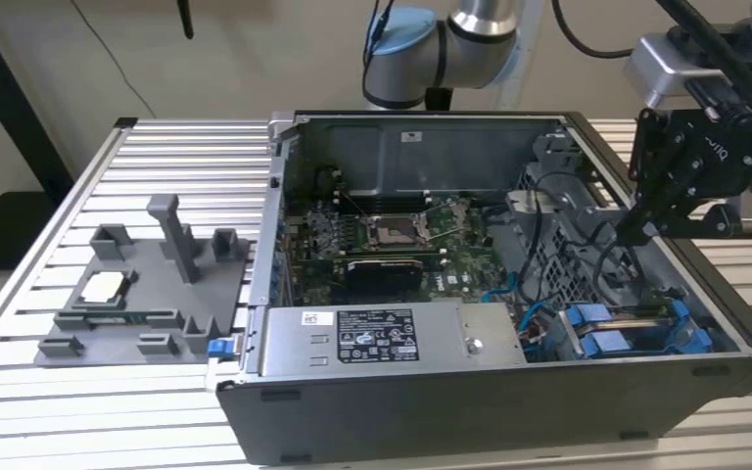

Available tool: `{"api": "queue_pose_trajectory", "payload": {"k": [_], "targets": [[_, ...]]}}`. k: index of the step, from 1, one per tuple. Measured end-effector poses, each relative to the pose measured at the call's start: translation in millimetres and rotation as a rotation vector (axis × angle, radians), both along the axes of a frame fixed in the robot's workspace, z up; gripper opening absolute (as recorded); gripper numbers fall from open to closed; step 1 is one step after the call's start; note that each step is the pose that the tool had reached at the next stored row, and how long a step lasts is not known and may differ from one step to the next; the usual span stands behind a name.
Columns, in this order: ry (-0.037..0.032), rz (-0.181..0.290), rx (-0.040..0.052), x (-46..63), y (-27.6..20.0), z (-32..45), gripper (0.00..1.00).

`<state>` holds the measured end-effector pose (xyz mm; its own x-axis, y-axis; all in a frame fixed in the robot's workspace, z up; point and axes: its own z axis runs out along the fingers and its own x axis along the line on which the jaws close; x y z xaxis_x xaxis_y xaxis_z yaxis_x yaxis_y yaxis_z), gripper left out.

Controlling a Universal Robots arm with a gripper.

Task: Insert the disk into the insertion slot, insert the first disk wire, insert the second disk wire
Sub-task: 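Insert the second disk wire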

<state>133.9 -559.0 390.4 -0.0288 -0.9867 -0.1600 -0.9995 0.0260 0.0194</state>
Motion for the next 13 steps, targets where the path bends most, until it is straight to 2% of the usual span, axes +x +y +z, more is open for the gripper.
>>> {"api": "queue_pose_trajectory", "payload": {"k": [6,13], "targets": [[-0.0053,0.0,-0.0068,-1.2,-2.3,-2.7,0.16],[-0.0133,0.0,-0.0187,-3.5,-6.1,-6.5,0.16]]}}
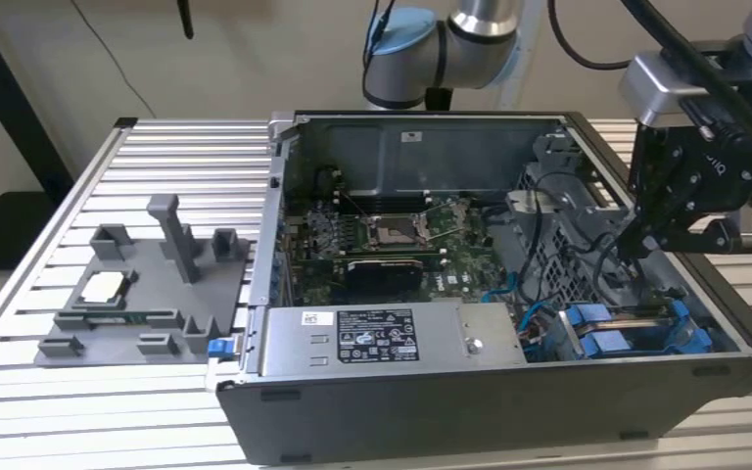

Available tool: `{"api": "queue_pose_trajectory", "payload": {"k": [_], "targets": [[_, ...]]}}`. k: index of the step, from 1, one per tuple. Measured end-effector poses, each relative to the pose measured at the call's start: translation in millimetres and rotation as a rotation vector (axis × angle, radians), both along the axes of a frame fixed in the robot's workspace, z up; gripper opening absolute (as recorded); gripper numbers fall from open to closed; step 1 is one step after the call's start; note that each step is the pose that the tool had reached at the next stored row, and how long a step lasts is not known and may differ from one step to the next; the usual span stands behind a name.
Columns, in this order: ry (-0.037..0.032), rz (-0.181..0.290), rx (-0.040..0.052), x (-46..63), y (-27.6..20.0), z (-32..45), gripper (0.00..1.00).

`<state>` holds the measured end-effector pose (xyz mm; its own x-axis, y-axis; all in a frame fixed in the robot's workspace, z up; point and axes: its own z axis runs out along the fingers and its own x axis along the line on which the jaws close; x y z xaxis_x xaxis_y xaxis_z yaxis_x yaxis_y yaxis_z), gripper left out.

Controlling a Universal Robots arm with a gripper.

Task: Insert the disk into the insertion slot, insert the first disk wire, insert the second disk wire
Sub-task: 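Insert the second disk wire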

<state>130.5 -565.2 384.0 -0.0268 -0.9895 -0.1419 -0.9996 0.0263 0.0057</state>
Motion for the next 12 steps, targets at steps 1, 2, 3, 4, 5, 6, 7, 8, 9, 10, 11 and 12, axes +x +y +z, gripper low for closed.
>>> {"api": "queue_pose_trajectory", "payload": {"k": [1,2,3,4,5,6,7,8,9,10,11,12], "targets": [[-0.001,0.0,-0.002,-0.3,-0.5,-0.5,0.16],[-0.002,0.0,-0.0043,-0.6,-1.0,-0.9,0.16],[-0.003,0.0,-0.0069,-0.9,-1.4,-1.3,0.16],[-0.0041,0.0,-0.0096,-1.2,-1.7,-1.8,0.16],[-0.0051,0.0,-0.0124,-1.5,-1.9,-2.2,0.16],[-0.0056,0.0,-0.015,-1.6,-2.1,-2.7,0.16],[-0.0057,0.0,-0.0162,-1.7,-2.1,-2.9,0.16],[-0.0058,0.0,-0.0163,-1.7,-2.1,-2.9,0.16],[-0.0058,0.0,-0.0168,-1.8,-2.1,-2.8,0.16],[-0.0058,0.0,-0.017,-1.8,-2.1,-2.8,0.16],[-0.0058,0.0,-0.017,-1.8,-2.1,-2.9,0.16],[-0.006,0.0,-0.017,-1.8,-2.1,-2.9,0.16]]}}
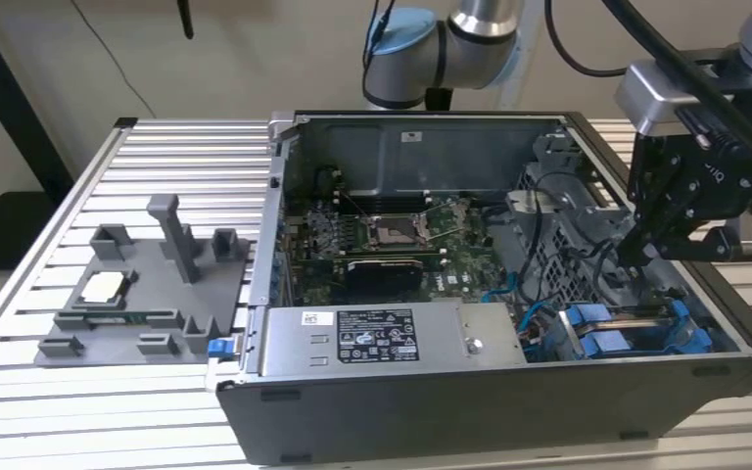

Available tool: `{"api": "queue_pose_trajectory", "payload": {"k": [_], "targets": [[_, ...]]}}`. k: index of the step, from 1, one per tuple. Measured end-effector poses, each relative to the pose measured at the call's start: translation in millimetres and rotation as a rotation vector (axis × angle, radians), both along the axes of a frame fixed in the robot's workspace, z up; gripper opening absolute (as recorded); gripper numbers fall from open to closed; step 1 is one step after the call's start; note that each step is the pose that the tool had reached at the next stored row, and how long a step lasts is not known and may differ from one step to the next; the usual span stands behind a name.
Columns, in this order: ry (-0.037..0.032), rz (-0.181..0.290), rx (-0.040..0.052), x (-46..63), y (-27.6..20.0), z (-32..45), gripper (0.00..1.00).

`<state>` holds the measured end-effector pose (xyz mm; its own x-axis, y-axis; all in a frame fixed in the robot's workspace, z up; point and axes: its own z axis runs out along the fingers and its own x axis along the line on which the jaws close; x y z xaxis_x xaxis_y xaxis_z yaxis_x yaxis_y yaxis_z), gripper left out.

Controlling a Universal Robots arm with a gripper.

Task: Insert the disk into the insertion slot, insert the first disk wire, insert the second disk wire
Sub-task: 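Insert the second disk wire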

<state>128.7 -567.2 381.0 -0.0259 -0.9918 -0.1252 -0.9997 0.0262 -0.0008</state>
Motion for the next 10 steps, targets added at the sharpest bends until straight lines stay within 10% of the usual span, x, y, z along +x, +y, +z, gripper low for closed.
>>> {"api": "queue_pose_trajectory", "payload": {"k": [10], "targets": [[-0.0094,0.0,-0.0055,-0.7,0.0,-3.0,0.16]]}}
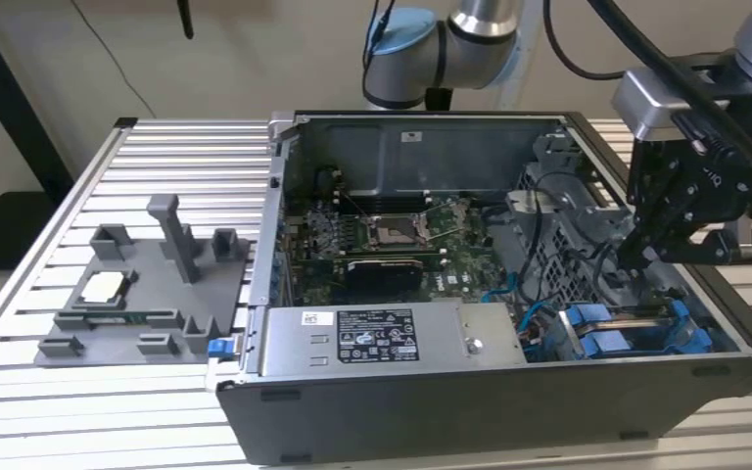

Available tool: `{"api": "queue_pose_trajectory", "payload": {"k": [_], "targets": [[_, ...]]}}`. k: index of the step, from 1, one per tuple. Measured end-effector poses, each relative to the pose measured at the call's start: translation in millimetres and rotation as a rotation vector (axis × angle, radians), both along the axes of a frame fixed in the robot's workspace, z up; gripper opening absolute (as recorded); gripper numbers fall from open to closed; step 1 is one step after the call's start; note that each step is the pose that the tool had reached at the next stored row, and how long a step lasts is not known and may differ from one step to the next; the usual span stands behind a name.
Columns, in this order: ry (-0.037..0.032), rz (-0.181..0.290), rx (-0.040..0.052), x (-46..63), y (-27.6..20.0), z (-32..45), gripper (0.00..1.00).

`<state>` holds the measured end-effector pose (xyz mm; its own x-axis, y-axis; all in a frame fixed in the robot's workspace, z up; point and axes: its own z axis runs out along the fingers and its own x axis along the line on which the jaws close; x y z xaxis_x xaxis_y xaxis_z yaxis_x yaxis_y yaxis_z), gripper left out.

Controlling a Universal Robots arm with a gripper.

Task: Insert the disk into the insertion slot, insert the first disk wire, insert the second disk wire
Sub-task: 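Insert the second disk wire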

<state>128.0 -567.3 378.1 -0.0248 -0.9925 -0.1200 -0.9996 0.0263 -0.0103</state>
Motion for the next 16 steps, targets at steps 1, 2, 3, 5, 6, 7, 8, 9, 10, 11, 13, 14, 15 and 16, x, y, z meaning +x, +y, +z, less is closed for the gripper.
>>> {"api": "queue_pose_trajectory", "payload": {"k": [1,2,3,5,6,7,8,9,10,11,13,14,15,16], "targets": [[-0.0027,0.0,-0.0014,-0.2,0.0,-0.7,0.16],[-0.0069,0.0,-0.0021,-0.5,0.0,-1.7,0.16],[-0.0124,0.0,-0.0025,-0.7,0.0,-2.6,0.16],[-0.0272,0.0,-0.003,-1.1,0.1,-4.6,0.16],[-0.0348,0.0,-0.0035,-1.4,0.0,-5.5,0.16],[-0.0419,0.0,-0.0041,-1.6,0.0,-6.3,0.16],[-0.0468,0.0,-0.0066,-1.8,0.0,-6.9,0.16],[-0.0481,0.0,-0.0088,-1.8,-0.2,-7.8,0.16],[-0.0488,0.0,-0.0102,-1.9,-0.7,-8.8,0.16],[-0.0494,0.0,-0.0115,-2.1,-1.6,-9.6,0.16],[-0.0507,0.0,-0.0136,-2.6,-3.8,-11.9,0.16],[-0.0514,0.0,-0.0151,-2.8,-4.6,-12.7,0.16],[-0.0521,0.0,-0.0165,-3.0,-5.5,-13.6,0.16],[-0.0529,0.0,-0.0181,-3.2,-6.3,-14.4,0.16]]}}
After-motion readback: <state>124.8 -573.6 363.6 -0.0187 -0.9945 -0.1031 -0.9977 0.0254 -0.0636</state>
